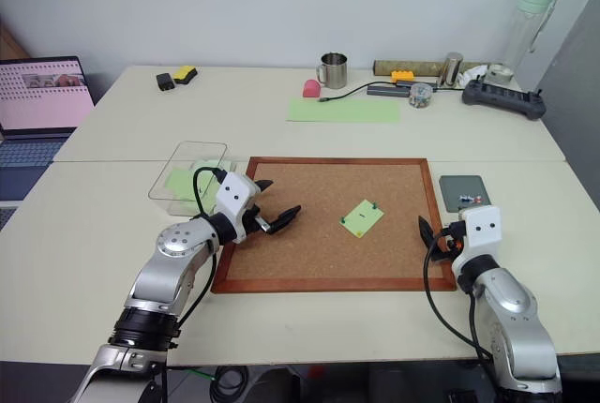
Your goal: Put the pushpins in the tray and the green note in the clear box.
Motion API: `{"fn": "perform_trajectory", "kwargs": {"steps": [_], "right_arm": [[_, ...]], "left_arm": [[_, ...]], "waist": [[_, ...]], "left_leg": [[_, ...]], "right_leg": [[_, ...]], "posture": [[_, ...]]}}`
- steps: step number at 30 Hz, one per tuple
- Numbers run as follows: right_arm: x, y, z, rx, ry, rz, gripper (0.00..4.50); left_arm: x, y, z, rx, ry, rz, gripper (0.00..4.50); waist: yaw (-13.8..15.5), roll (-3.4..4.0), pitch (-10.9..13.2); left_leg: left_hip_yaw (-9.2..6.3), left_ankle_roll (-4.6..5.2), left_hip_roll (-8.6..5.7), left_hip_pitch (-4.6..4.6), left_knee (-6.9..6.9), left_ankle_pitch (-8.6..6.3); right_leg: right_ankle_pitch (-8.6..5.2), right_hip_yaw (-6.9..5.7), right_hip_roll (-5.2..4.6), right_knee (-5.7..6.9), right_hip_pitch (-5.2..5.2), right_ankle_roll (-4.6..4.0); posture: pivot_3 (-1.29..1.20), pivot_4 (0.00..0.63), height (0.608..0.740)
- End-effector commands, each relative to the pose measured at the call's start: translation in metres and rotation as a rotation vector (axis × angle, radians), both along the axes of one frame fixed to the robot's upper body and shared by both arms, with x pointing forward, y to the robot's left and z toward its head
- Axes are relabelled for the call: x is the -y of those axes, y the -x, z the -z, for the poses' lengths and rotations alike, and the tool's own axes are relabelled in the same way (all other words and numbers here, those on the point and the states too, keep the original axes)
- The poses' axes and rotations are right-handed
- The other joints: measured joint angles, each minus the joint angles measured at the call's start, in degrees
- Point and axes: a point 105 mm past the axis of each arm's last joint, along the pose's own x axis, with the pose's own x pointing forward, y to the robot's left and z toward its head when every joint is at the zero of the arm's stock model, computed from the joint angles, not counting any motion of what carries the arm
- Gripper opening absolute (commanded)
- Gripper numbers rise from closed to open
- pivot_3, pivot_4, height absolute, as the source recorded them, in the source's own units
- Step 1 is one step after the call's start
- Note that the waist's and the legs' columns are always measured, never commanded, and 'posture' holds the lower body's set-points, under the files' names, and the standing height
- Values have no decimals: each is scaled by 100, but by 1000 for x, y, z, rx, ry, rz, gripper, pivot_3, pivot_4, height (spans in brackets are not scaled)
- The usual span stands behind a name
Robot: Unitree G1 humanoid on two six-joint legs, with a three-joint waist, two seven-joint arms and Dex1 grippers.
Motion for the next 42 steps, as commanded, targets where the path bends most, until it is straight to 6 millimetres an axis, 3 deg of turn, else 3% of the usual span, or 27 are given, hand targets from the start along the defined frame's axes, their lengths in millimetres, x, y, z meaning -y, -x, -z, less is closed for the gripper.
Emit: {"fn": "perform_trajectory", "kwargs": {"steps": [1,28,42], "right_arm": [[-3,2,-17,64,12,-11,4436],[-2,2,-16,64,6,-3,4436],[-2,1,-16,64,7,0,4436]], "left_arm": [[0,1,-10,35,-3,11,4500],[3,5,-21,-33,147,51,4500],[-4,-1,-23,48,47,18,4500]], "waist": [[0,0,0],[1,0,0],[1,0,0]], "left_leg": [[0,0,0,0,0,0],[0,0,0,0,0,0],[0,0,0,0,0,0]], "right_leg": [[0,0,0,0,0,0],[0,0,0,0,0,0],[0,0,1,0,0,0]], "posture": [[0,150,740],[0,150,740],[0,150,740]]}}
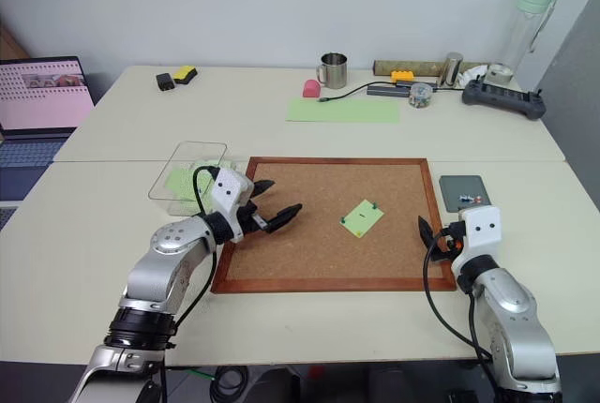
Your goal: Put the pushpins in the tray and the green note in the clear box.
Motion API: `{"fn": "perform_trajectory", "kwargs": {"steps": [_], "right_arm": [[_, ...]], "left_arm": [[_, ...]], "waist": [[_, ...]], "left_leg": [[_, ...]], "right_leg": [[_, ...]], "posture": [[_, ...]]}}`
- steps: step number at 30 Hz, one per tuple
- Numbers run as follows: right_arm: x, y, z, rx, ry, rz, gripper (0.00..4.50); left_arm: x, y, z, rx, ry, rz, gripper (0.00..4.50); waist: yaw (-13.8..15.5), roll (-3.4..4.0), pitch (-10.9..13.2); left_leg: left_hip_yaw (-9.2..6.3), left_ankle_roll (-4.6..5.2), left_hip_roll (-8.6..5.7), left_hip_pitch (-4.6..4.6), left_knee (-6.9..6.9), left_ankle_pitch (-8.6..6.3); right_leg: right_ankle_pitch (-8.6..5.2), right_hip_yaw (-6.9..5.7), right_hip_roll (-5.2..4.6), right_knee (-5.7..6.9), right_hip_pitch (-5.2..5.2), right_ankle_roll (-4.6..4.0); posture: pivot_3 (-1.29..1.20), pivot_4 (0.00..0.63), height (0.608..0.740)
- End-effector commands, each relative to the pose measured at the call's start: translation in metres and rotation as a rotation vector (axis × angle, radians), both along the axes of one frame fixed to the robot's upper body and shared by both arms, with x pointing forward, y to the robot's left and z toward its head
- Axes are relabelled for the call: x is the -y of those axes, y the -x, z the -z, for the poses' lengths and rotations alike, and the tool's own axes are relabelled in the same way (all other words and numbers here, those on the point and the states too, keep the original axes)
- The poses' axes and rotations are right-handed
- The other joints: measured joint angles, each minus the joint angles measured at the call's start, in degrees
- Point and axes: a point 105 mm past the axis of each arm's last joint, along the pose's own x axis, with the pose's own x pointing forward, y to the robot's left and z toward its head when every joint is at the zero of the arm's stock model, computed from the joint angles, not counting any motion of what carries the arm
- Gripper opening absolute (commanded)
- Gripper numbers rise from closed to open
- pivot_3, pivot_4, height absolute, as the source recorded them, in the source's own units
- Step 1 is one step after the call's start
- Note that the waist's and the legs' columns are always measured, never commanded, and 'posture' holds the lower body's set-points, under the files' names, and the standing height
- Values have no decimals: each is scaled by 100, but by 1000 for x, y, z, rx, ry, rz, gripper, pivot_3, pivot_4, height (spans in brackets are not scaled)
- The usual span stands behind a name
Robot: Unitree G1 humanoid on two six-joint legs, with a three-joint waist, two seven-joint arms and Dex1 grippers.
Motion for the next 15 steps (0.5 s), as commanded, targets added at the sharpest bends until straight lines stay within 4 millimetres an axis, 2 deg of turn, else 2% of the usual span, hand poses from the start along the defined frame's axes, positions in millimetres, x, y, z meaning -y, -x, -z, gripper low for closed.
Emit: {"fn": "perform_trajectory", "kwargs": {"steps": [1,11,15], "right_arm": [[-1,1,-16,64,11,-2,4436],[-1,2,-16,64,12,0,4436],[-2,1,-18,67,14,-9,4500]], "left_arm": [[-4,-5,-14,81,-36,-21,4500],[0,-4,-18,85,10,-3,4500],[5,1,-29,85,95,39,3783]], "waist": [[0,0,0],[0,0,0],[0,0,0]], "left_leg": [[0,0,0,0,0,0],[0,0,0,0,0,0],[0,0,0,0,0,0]], "right_leg": [[0,0,0,0,0,0],[0,0,0,0,0,0],[0,-1,0,0,0,0]], "posture": [[0,150,740],[0,150,740],[0,150,740]]}}
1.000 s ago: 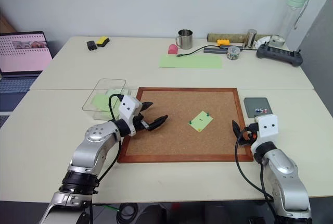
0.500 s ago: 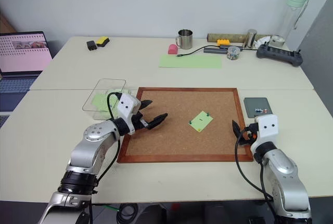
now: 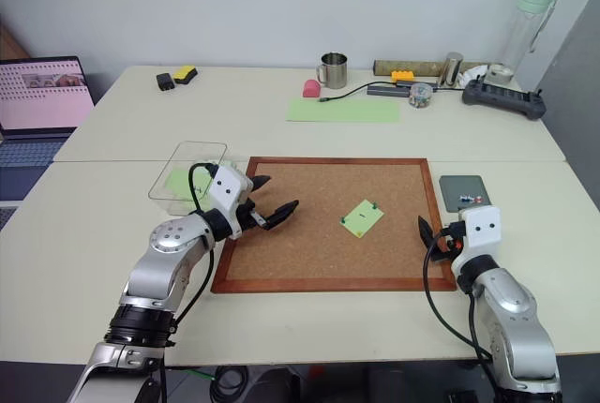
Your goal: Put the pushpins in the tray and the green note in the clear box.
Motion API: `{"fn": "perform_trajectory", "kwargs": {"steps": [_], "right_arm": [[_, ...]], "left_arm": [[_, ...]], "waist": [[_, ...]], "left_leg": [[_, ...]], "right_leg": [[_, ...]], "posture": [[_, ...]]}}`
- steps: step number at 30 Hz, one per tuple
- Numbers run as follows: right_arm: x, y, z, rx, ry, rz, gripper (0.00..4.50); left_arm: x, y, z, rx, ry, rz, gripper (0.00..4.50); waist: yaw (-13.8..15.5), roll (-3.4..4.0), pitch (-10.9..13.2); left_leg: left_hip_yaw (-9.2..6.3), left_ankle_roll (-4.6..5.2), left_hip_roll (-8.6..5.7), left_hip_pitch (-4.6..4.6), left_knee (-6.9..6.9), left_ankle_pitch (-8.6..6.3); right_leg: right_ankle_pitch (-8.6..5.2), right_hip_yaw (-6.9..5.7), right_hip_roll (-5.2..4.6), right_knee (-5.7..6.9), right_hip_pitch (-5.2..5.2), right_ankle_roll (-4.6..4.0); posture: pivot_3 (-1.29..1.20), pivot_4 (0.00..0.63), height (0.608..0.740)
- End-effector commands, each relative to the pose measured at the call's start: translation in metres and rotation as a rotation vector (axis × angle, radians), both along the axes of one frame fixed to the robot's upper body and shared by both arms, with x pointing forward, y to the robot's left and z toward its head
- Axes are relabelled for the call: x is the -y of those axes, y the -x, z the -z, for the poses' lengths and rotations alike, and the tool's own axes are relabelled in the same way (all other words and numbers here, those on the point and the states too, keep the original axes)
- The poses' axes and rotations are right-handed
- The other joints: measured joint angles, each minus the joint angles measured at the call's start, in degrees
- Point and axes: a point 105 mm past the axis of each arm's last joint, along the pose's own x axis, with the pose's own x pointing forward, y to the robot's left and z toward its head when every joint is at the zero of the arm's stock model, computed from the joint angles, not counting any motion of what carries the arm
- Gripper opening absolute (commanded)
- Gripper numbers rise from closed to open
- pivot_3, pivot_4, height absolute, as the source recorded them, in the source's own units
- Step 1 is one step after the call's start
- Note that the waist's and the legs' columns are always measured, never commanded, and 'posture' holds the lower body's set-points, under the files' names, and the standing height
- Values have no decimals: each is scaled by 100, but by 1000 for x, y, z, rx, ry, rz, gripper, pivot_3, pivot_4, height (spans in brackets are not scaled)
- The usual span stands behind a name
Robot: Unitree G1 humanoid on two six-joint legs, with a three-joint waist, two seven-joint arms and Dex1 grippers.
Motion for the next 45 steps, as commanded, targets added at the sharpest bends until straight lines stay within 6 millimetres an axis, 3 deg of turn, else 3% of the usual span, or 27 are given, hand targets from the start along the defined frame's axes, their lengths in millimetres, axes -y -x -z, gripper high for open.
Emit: {"fn": "perform_trajectory", "kwargs": {"steps": [1,18,25,32,35,45], "right_arm": [[-3,0,-19,68,15,-16,4500],[-41,-10,-32,88,5,-257,4500],[-58,-25,-38,101,12,-333,4500],[-72,-42,-34,76,-5,-365,4500],[-79,-46,-29,57,1,-392,4500],[-94,-56,-8,-3,-36,-417,4500]], "left_arm": [[7,5,-25,54,81,58,3620],[28,20,-21,-45,133,178,36],[35,25,-12,-83,111,223,36],[44,29,36,-177,-42,226,36],[47,30,48,-195,-68,229,36],[49,28,49,-187,-61,238,36]], "waist": [[-1,0,0],[-6,0,0],[-10,0,0],[-11,0,0],[-5,2,-1],[11,7,-6]], "left_leg": [[0,0,0,0,0,0],[0,0,0,0,1,0],[-1,0,0,1,1,0],[1,0,-2,2,1,0],[-1,-1,0,2,1,0],[-1,0,-3,3,3,0]], "right_leg": [[0,1,0,0,0,0],[0,1,0,0,0,0],[0,0,0,0,0,0],[0,1,0,0,0,0],[0,-1,1,0,-1,0],[0,-1,-3,2,3,0]], "posture": [[0,150,740],[0,150,740],[0,150,740],[0,150,740],[0,150,740],[0,150,740]]}}
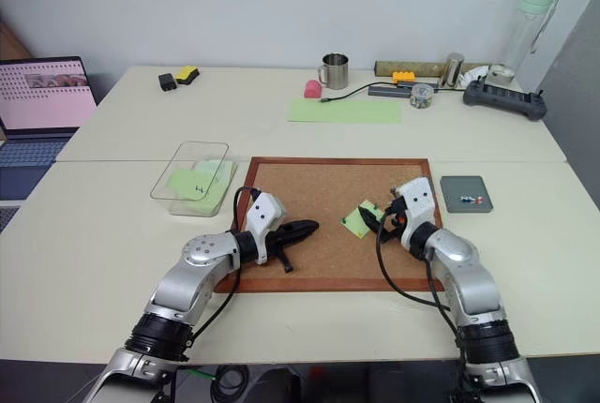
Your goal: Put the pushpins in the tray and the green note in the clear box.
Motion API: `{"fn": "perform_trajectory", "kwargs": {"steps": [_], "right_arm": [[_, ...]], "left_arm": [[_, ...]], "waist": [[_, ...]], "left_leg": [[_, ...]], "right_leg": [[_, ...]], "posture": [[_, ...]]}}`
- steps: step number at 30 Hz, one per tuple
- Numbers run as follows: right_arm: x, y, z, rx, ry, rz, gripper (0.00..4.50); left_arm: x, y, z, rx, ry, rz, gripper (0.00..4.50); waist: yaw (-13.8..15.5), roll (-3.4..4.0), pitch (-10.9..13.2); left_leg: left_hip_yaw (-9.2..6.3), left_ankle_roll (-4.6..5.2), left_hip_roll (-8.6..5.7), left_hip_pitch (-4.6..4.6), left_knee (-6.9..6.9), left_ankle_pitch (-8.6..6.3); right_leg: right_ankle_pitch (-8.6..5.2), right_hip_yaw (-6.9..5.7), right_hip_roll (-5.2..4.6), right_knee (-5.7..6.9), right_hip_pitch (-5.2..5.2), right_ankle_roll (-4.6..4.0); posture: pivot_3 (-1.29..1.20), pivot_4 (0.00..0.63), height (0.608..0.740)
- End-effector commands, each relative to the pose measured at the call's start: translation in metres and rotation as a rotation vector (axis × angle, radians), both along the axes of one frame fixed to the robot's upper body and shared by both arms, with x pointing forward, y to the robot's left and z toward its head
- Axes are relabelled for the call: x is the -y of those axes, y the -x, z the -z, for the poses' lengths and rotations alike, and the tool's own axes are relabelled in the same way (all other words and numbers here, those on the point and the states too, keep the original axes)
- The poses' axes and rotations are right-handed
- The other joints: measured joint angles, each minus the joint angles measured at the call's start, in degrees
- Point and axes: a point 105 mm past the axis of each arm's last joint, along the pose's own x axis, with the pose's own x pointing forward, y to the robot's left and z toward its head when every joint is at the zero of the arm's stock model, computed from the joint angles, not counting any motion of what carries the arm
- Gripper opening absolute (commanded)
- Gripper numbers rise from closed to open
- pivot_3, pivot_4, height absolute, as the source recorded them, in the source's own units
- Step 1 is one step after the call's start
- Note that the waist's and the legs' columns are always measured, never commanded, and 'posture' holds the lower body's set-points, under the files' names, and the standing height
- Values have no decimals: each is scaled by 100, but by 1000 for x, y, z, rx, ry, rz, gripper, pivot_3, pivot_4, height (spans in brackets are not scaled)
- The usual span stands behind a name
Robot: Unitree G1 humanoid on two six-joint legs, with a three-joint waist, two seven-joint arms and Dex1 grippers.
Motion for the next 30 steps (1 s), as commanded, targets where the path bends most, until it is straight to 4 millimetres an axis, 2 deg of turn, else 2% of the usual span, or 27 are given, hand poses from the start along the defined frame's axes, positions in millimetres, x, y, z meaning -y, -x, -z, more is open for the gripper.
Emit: {"fn": "perform_trajectory", "kwargs": {"steps": [1,3,4,8,9,10,11,15,23,24,27,30], "right_arm": [[-8,-5,-13,62,-9,-24,4500],[-10,-5,-11,55,-6,-31,4500],[-11,-6,-11,53,-11,-31,4152],[-11,-7,-6,38,-12,-31,3411],[-11,-7,-5,35,-13,-30,2996],[-10,-7,-4,33,-13,-30,2776],[-10,-7,-3,31,-14,-29,2720],[-9,-8,-2,31,-16,-22,1965],[-6,-13,-4,42,-19,7,167],[-5,-14,-4,44,-19,10,35],[-4,-15,-6,54,-21,15,35],[-9,-11,-22,109,-67,-22,35]], "left_arm": [[2,1,6,-21,-7,6,36],[2,2,5,-19,-5,11,36],[3,2,5,-17,-3,14,0],[3,2,2,-13,5,12,0],[3,3,1,-11,6,11,0],[2,3,1,-10,6,8,0],[2,2,0,-8,6,5,0],[0,1,-1,-5,6,-4,0],[-2,-1,-4,0,4,-8,0],[-2,-1,-4,0,4,-8,0],[-2,-2,-5,1,4,-8,0],[-3,-3,-5,-1,2,-9,0]], "waist": [[2,0,0],[2,0,0],[2,1,0],[2,1,-1],[2,1,-1],[2,1,-1],[1,1,-1],[0,1,0],[-9,1,-1],[-12,1,0],[-13,1,-1],[-14,1,0]], "left_leg": [[0,0,0,0,0,0],[0,0,0,0,0,0],[0,0,0,0,0,0],[0,0,0,0,0,0],[0,0,0,0,0,0],[0,0,0,0,0,0],[0,0,0,0,0,0],[0,0,0,0,0,0],[0,0,1,0,0,0],[0,0,1,0,0,0],[0,0,1,0,-1,0],[0,0,1,0,0,0]], "right_leg": [[0,0,0,0,0,0],[0,0,0,0,0,0],[0,0,0,0,0,0],[0,0,-1,0,0,0],[0,1,-1,0,0,0],[0,0,-1,0,0,0],[0,0,-1,0,0,0],[0,0,-1,0,0,0],[0,0,0,0,0,0],[0,0,0,0,0,0],[0,1,0,0,0,0],[0,0,0,0,0,0]], "posture": [[0,150,740],[0,150,740],[0,150,740],[0,150,740],[0,150,740],[0,150,740],[0,150,740],[0,150,740],[0,150,740],[0,150,740],[0,150,740],[0,150,740]]}}
